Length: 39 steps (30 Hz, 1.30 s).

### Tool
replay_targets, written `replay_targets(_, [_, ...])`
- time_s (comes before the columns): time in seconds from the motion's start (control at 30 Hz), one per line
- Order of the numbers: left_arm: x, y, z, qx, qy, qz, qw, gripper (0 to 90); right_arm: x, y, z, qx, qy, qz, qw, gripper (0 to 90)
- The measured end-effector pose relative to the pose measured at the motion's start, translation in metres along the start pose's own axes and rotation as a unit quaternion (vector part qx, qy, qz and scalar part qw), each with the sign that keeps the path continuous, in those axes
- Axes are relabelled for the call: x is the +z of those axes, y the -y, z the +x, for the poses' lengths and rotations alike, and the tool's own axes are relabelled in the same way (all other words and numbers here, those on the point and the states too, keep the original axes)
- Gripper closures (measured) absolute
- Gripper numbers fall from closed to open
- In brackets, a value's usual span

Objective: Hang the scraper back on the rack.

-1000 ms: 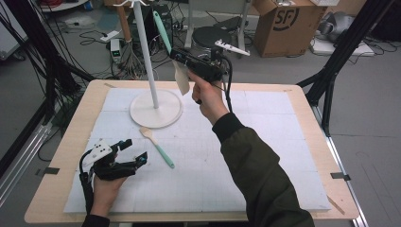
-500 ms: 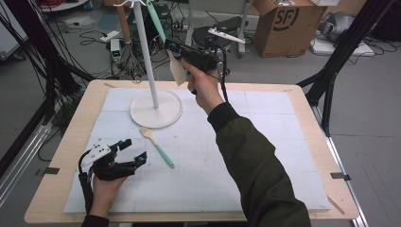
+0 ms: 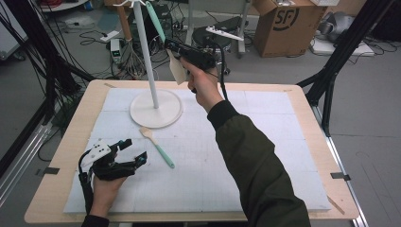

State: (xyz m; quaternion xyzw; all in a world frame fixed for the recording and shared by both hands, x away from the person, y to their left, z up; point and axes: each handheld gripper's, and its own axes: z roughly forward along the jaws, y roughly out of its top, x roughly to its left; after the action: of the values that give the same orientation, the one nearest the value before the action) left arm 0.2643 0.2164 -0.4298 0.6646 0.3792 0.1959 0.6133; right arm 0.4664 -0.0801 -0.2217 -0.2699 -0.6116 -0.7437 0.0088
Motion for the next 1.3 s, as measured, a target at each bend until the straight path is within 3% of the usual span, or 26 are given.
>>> replay_targets(0.27, [0.0, 0.0, 0.001, -0.001, -0.001, -0.003, 1.0, 16.2, 0.008, 0.0, -0.002, 0.0, 0.005, 0.009, 0.9999, 81.9])
replay_targets(0.67, [-0.002, 0.0, 0.002, -0.001, -0.005, -0.003, 1.0, 16.1, 0.014, 0.006, -0.007, 0.02, 0.001, 0.012, 0.9997, 81.3])
replay_targets(0.77, [-0.003, 0.0, 0.003, -0.003, -0.003, -0.003, 1.0, 16.2, 0.014, 0.007, -0.007, 0.021, 0.013, 0.011, 0.9996, 80.3])
replay_targets(0.97, [-0.003, 0.0, 0.003, -0.004, -0.005, -0.005, 1.0, 16.1, 0.012, 0.007, -0.01, 0.031, 0.032, 0.011, 0.9989, 62.4])
replay_targets(1.1, [-0.002, 0.001, 0.002, -0.005, -0.005, -0.002, 1.0, 16.1, 0.008, 0.008, -0.007, 0.033, 0.062, 0.015, 0.9974, 54.6])
replay_targets(1.3, [-0.003, 0.002, 0.002, -0.004, -0.007, -0.001, 1.0, 16.2, 0.005, 0.018, -0.004, 0.025, 0.072, 0.028, 0.9967, 51.3])
